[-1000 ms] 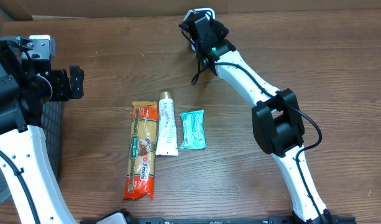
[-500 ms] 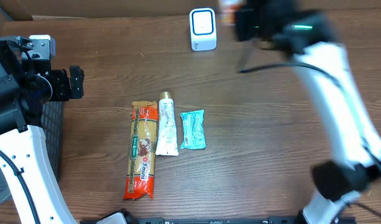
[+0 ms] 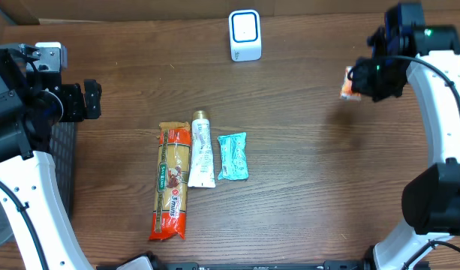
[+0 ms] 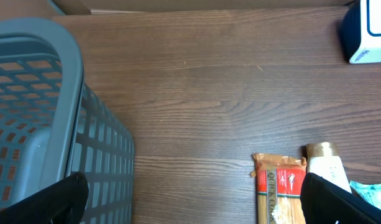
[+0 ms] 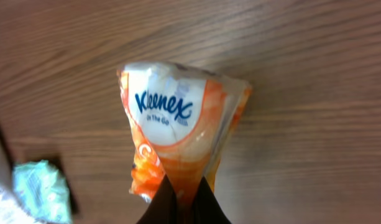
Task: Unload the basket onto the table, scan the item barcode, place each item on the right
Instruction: 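Move the Kleenex pack right and release it on the table, then reach the right gripper to the green wipes packet and grasp it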
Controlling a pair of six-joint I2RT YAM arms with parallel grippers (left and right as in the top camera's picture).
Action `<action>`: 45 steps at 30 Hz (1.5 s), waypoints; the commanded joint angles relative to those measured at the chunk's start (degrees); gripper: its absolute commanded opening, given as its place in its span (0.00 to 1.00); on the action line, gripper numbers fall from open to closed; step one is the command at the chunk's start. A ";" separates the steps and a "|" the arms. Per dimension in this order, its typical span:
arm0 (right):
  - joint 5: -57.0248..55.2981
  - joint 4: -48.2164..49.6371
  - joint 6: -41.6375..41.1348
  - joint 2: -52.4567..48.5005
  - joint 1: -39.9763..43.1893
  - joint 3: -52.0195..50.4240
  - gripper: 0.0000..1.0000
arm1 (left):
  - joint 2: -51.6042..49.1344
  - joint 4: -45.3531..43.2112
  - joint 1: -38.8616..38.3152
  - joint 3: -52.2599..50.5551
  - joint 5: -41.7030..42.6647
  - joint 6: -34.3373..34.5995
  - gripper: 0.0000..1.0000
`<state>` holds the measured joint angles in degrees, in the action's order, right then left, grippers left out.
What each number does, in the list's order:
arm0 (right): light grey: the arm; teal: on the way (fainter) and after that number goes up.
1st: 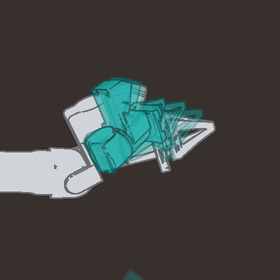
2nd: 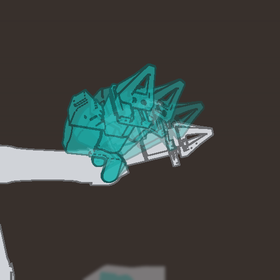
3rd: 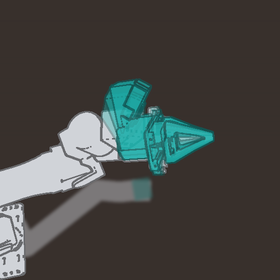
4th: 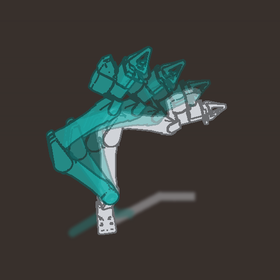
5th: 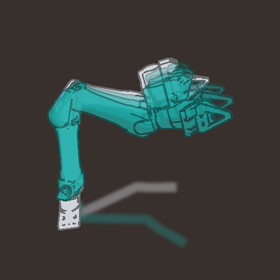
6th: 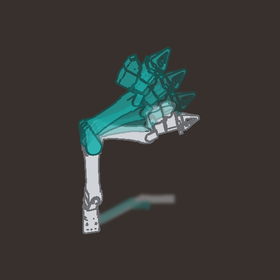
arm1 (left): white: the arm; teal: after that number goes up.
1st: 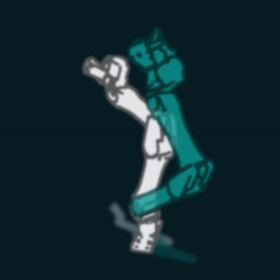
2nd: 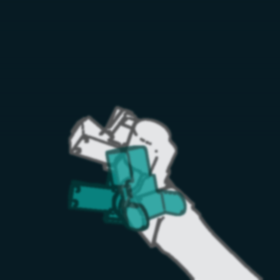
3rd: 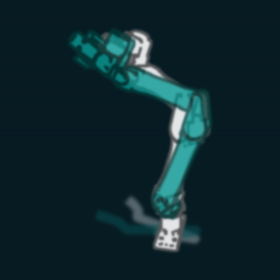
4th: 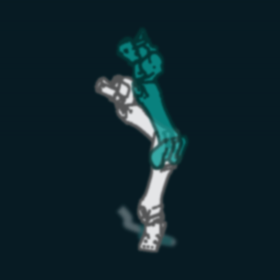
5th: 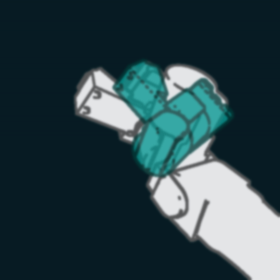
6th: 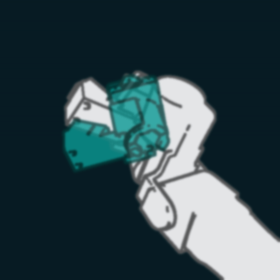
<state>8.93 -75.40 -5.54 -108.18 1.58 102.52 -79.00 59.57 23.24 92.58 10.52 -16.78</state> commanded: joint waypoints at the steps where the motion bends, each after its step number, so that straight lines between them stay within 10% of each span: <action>1: 6.05 5.18 3.06 0.74 2.08 -8.22 0.04 | -0.09 0.00 -0.02 0.79 0.48 -1.03 1.00; 6: 6.34 15.47 2.47 0.70 3.93 -19.56 0.05 | -0.09 0.00 -0.02 0.79 0.48 -1.03 1.00; 13: 6.05 21.59 0.87 0.70 4.35 -25.97 0.49 | -0.09 0.02 -0.02 0.79 0.46 -1.05 1.00; 24: 19.02 9.18 -0.20 0.92 -3.76 -4.96 0.63 | -0.09 0.02 -0.02 0.79 0.48 -1.05 1.00; 37: 20.46 20.57 1.31 -1.86 -24.92 -15.50 0.78 | -0.09 0.02 -0.02 0.79 0.46 -1.03 1.00; 45: 14.80 28.59 18.95 -8.04 -30.42 -16.44 0.76 | -0.09 0.15 -0.02 0.79 0.46 -1.05 1.00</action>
<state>28.03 -48.10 3.44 -115.24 -26.57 86.54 -79.00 59.59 23.24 92.58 10.50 -16.75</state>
